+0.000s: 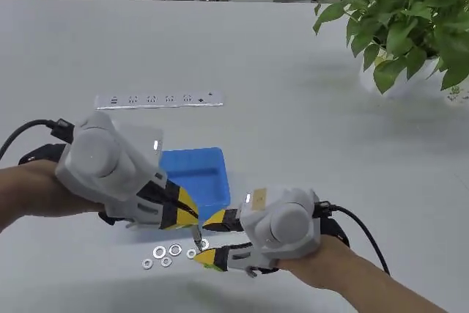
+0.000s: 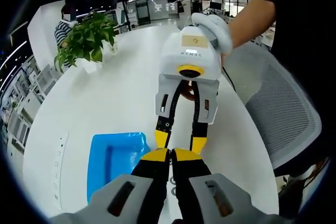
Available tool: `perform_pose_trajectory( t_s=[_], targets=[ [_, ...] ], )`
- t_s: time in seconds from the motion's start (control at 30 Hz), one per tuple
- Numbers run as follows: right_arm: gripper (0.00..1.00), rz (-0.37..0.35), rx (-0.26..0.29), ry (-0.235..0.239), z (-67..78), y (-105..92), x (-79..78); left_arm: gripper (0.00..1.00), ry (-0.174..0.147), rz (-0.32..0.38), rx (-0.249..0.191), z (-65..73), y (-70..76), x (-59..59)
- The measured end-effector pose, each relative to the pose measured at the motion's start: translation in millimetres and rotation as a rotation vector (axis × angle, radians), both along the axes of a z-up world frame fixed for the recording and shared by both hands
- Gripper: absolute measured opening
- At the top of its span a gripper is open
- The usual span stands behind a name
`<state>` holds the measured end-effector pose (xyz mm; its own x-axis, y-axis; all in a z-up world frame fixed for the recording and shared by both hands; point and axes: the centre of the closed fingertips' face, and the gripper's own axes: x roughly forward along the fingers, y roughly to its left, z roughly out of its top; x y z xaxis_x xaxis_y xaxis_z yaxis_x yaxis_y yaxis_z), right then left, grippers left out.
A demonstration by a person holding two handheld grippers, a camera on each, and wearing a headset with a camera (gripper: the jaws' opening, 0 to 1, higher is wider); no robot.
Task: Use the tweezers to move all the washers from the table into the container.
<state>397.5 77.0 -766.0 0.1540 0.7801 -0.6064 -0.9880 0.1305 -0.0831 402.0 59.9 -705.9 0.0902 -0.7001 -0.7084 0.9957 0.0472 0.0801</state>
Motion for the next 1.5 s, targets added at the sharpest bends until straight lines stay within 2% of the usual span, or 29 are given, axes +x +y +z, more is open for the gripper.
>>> perform_pose_trajectory(
  t_s=[0.2, 0.53, 0.8, 1.07, 1.37, 1.5],
  targets=[
    [0.20, 0.006, -0.004, -0.002, -0.4, 3.0, 2.2, 0.06, 0.006, -0.001, 0.001, -0.7, -0.6, 0.8],
    [0.13, 0.007, -0.024, -0.007, -4.2, 4.7, 6.5, 0.06, 0.008, -0.015, -0.002, -0.3, -4.3, -0.8],
    [0.11, 0.010, -0.032, 0.005, -5.8, 4.0, 5.0, 0.06, 0.004, -0.021, -0.001, -0.5, -6.0, -1.6],
    [0.09, -0.017, -0.032, 0.032, -5.7, 3.1, 4.7, 0.06, -0.001, -0.023, 0.008, -0.1, -7.3, -3.0],
    [0.08, -0.014, -0.039, 0.035, -5.6, 2.2, 4.1, 0.06, -0.014, -0.024, 0.024, -0.3, -8.3, -3.5],
    [0.08, -0.017, -0.028, 0.042, -3.9, 2.4, 2.5, 0.06, -0.009, -0.022, 0.025, 1.0, -7.5, -4.4]
  ],
)
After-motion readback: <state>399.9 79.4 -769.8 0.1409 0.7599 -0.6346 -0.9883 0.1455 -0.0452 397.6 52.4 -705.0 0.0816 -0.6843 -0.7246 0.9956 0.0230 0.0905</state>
